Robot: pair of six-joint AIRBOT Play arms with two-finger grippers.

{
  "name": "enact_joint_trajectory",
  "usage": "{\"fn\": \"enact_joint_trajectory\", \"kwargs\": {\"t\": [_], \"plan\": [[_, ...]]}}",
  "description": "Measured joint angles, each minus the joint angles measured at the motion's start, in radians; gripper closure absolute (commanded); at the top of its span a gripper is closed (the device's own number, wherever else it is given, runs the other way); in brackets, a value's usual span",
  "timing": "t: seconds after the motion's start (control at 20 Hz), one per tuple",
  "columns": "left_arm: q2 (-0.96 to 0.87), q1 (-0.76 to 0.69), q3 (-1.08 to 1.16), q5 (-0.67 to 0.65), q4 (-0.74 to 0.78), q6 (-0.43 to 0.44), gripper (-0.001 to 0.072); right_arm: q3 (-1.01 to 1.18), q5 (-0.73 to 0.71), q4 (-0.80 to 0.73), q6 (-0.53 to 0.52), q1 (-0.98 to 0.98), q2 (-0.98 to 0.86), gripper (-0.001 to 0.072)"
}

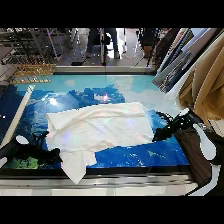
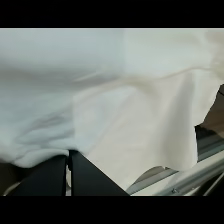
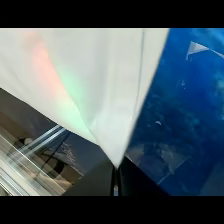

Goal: Fold the clothes and pants, and hang the long-sleeved shirts on hangers.

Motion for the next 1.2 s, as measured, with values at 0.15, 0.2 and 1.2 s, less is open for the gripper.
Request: {"fn": "enact_joint_trajectory", "kwargs": {"t": [0.15,0.2,1.2], "plan": [[0.01,0.011,0.0,-0.023,-0.006,0.033,0.0701,0.0,0.034,0.034,-0.003,0.0,0.006,0.07],[0.025,0.026,0.0,-0.056,-0.021,0.054,0.0701,0.0,0.05,0.044,-0.006,0.0,0.015,0.07],[0.193,0.499,0.057,-0.247,-0.697,0.235,0.0702,-0.172,-0.02,0.154,0.045,-0.002,0.394,0.0702]]}}
